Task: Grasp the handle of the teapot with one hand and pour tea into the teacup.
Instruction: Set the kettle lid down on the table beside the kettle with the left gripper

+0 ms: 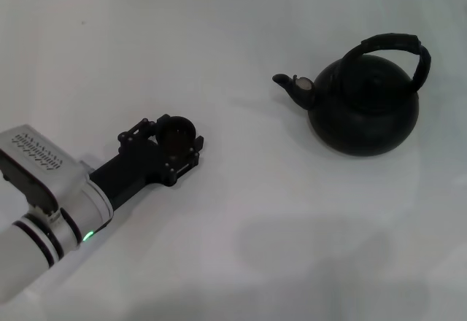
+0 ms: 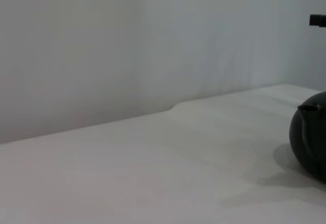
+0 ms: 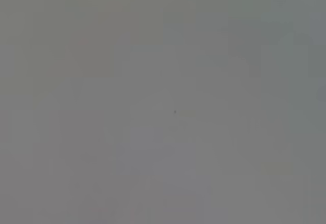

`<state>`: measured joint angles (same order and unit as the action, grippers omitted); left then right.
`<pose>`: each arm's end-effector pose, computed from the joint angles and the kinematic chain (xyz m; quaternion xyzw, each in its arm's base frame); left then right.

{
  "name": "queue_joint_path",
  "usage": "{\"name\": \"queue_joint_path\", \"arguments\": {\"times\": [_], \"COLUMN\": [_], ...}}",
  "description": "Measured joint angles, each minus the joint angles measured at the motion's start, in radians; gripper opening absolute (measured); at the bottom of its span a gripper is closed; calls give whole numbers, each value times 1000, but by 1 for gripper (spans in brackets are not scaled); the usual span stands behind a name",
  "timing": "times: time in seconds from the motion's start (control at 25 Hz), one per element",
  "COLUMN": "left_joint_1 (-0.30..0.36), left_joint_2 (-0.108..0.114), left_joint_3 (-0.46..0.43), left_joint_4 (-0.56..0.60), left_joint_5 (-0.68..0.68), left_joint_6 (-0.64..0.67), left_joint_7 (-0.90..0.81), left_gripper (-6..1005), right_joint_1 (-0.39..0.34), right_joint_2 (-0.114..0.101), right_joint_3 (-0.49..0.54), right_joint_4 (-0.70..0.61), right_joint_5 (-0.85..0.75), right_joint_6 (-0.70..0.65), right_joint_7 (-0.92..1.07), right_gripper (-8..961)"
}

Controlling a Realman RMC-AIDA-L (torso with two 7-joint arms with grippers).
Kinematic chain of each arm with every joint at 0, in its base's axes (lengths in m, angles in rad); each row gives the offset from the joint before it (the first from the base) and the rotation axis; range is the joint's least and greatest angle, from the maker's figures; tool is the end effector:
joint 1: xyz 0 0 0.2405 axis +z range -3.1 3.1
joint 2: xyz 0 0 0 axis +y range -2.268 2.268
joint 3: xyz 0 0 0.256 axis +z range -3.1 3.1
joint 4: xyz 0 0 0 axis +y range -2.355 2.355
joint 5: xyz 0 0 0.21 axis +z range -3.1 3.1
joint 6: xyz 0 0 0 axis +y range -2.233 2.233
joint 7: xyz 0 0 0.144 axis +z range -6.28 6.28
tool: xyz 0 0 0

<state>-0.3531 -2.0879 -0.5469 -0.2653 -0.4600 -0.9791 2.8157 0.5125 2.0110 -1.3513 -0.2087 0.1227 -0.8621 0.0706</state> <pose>-0.3081 0.2613 -0.1199 -0.8758 -0.2350 -0.2304 0.3530 0.3574 0.3871 0.0595 -0.6460 0.2412 0.2011 0.6957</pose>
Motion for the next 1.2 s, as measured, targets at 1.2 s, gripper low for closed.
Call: {"name": "queue_joint_path", "arguments": {"times": [1.2], "left_joint_1": [-8], "left_joint_2": [4], "left_joint_3": [30], "left_joint_4": [-33], "left_joint_5": [-1], "left_joint_6": [51], "left_joint_7": [4], "left_gripper": [789], "right_joint_1": [-4], "right_joint_2": [-1], "right_joint_3": [0], "right_joint_4": [-11], "right_joint_5": [0], "right_joint_6": [0], "right_joint_7": [0], "right_gripper": [708]}}
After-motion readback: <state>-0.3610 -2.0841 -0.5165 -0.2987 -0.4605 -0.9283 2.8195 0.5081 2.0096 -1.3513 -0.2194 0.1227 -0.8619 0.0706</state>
